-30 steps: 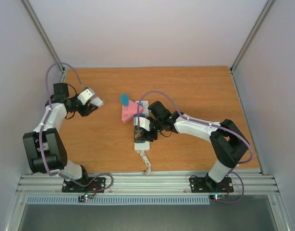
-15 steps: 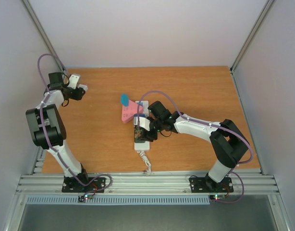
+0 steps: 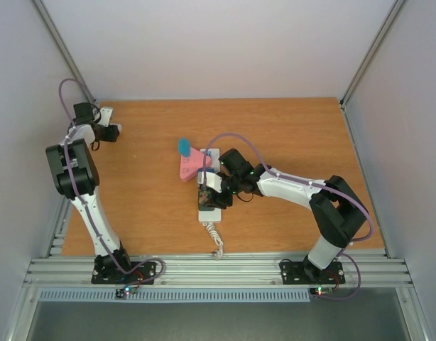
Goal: Pull the plug off the socket
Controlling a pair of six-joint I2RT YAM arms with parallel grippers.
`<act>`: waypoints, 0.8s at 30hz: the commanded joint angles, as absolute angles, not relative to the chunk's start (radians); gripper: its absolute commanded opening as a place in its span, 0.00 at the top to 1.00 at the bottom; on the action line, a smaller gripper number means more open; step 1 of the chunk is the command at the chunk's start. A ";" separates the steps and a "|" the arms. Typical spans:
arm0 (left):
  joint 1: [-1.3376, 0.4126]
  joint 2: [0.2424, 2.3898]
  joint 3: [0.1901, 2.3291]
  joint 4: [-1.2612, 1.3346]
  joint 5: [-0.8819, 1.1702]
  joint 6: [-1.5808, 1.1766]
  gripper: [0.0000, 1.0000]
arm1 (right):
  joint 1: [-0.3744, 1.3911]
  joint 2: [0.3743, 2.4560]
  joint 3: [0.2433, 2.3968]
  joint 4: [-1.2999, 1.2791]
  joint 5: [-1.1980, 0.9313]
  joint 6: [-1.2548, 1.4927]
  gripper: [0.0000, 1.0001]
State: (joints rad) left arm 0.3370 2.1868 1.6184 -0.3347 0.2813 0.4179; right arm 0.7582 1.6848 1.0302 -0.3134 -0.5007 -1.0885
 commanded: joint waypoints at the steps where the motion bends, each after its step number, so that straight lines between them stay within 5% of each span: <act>1: 0.340 2.233 1.686 -0.321 0.252 0.397 0.68 | 0.753 1.755 0.985 -0.471 -0.483 -1.006 0.50; 8: 0.340 2.263 1.689 -0.327 0.240 0.411 0.59 | 0.753 1.749 0.996 -0.480 -0.496 -1.000 0.43; 18: 0.340 2.218 1.648 -0.339 0.268 0.445 0.23 | 0.752 1.739 1.029 -0.507 -0.523 -0.994 0.30; 24: 0.341 2.153 1.629 -0.367 0.300 0.471 0.13 | 0.752 1.728 1.052 -0.521 -0.551 -0.982 0.22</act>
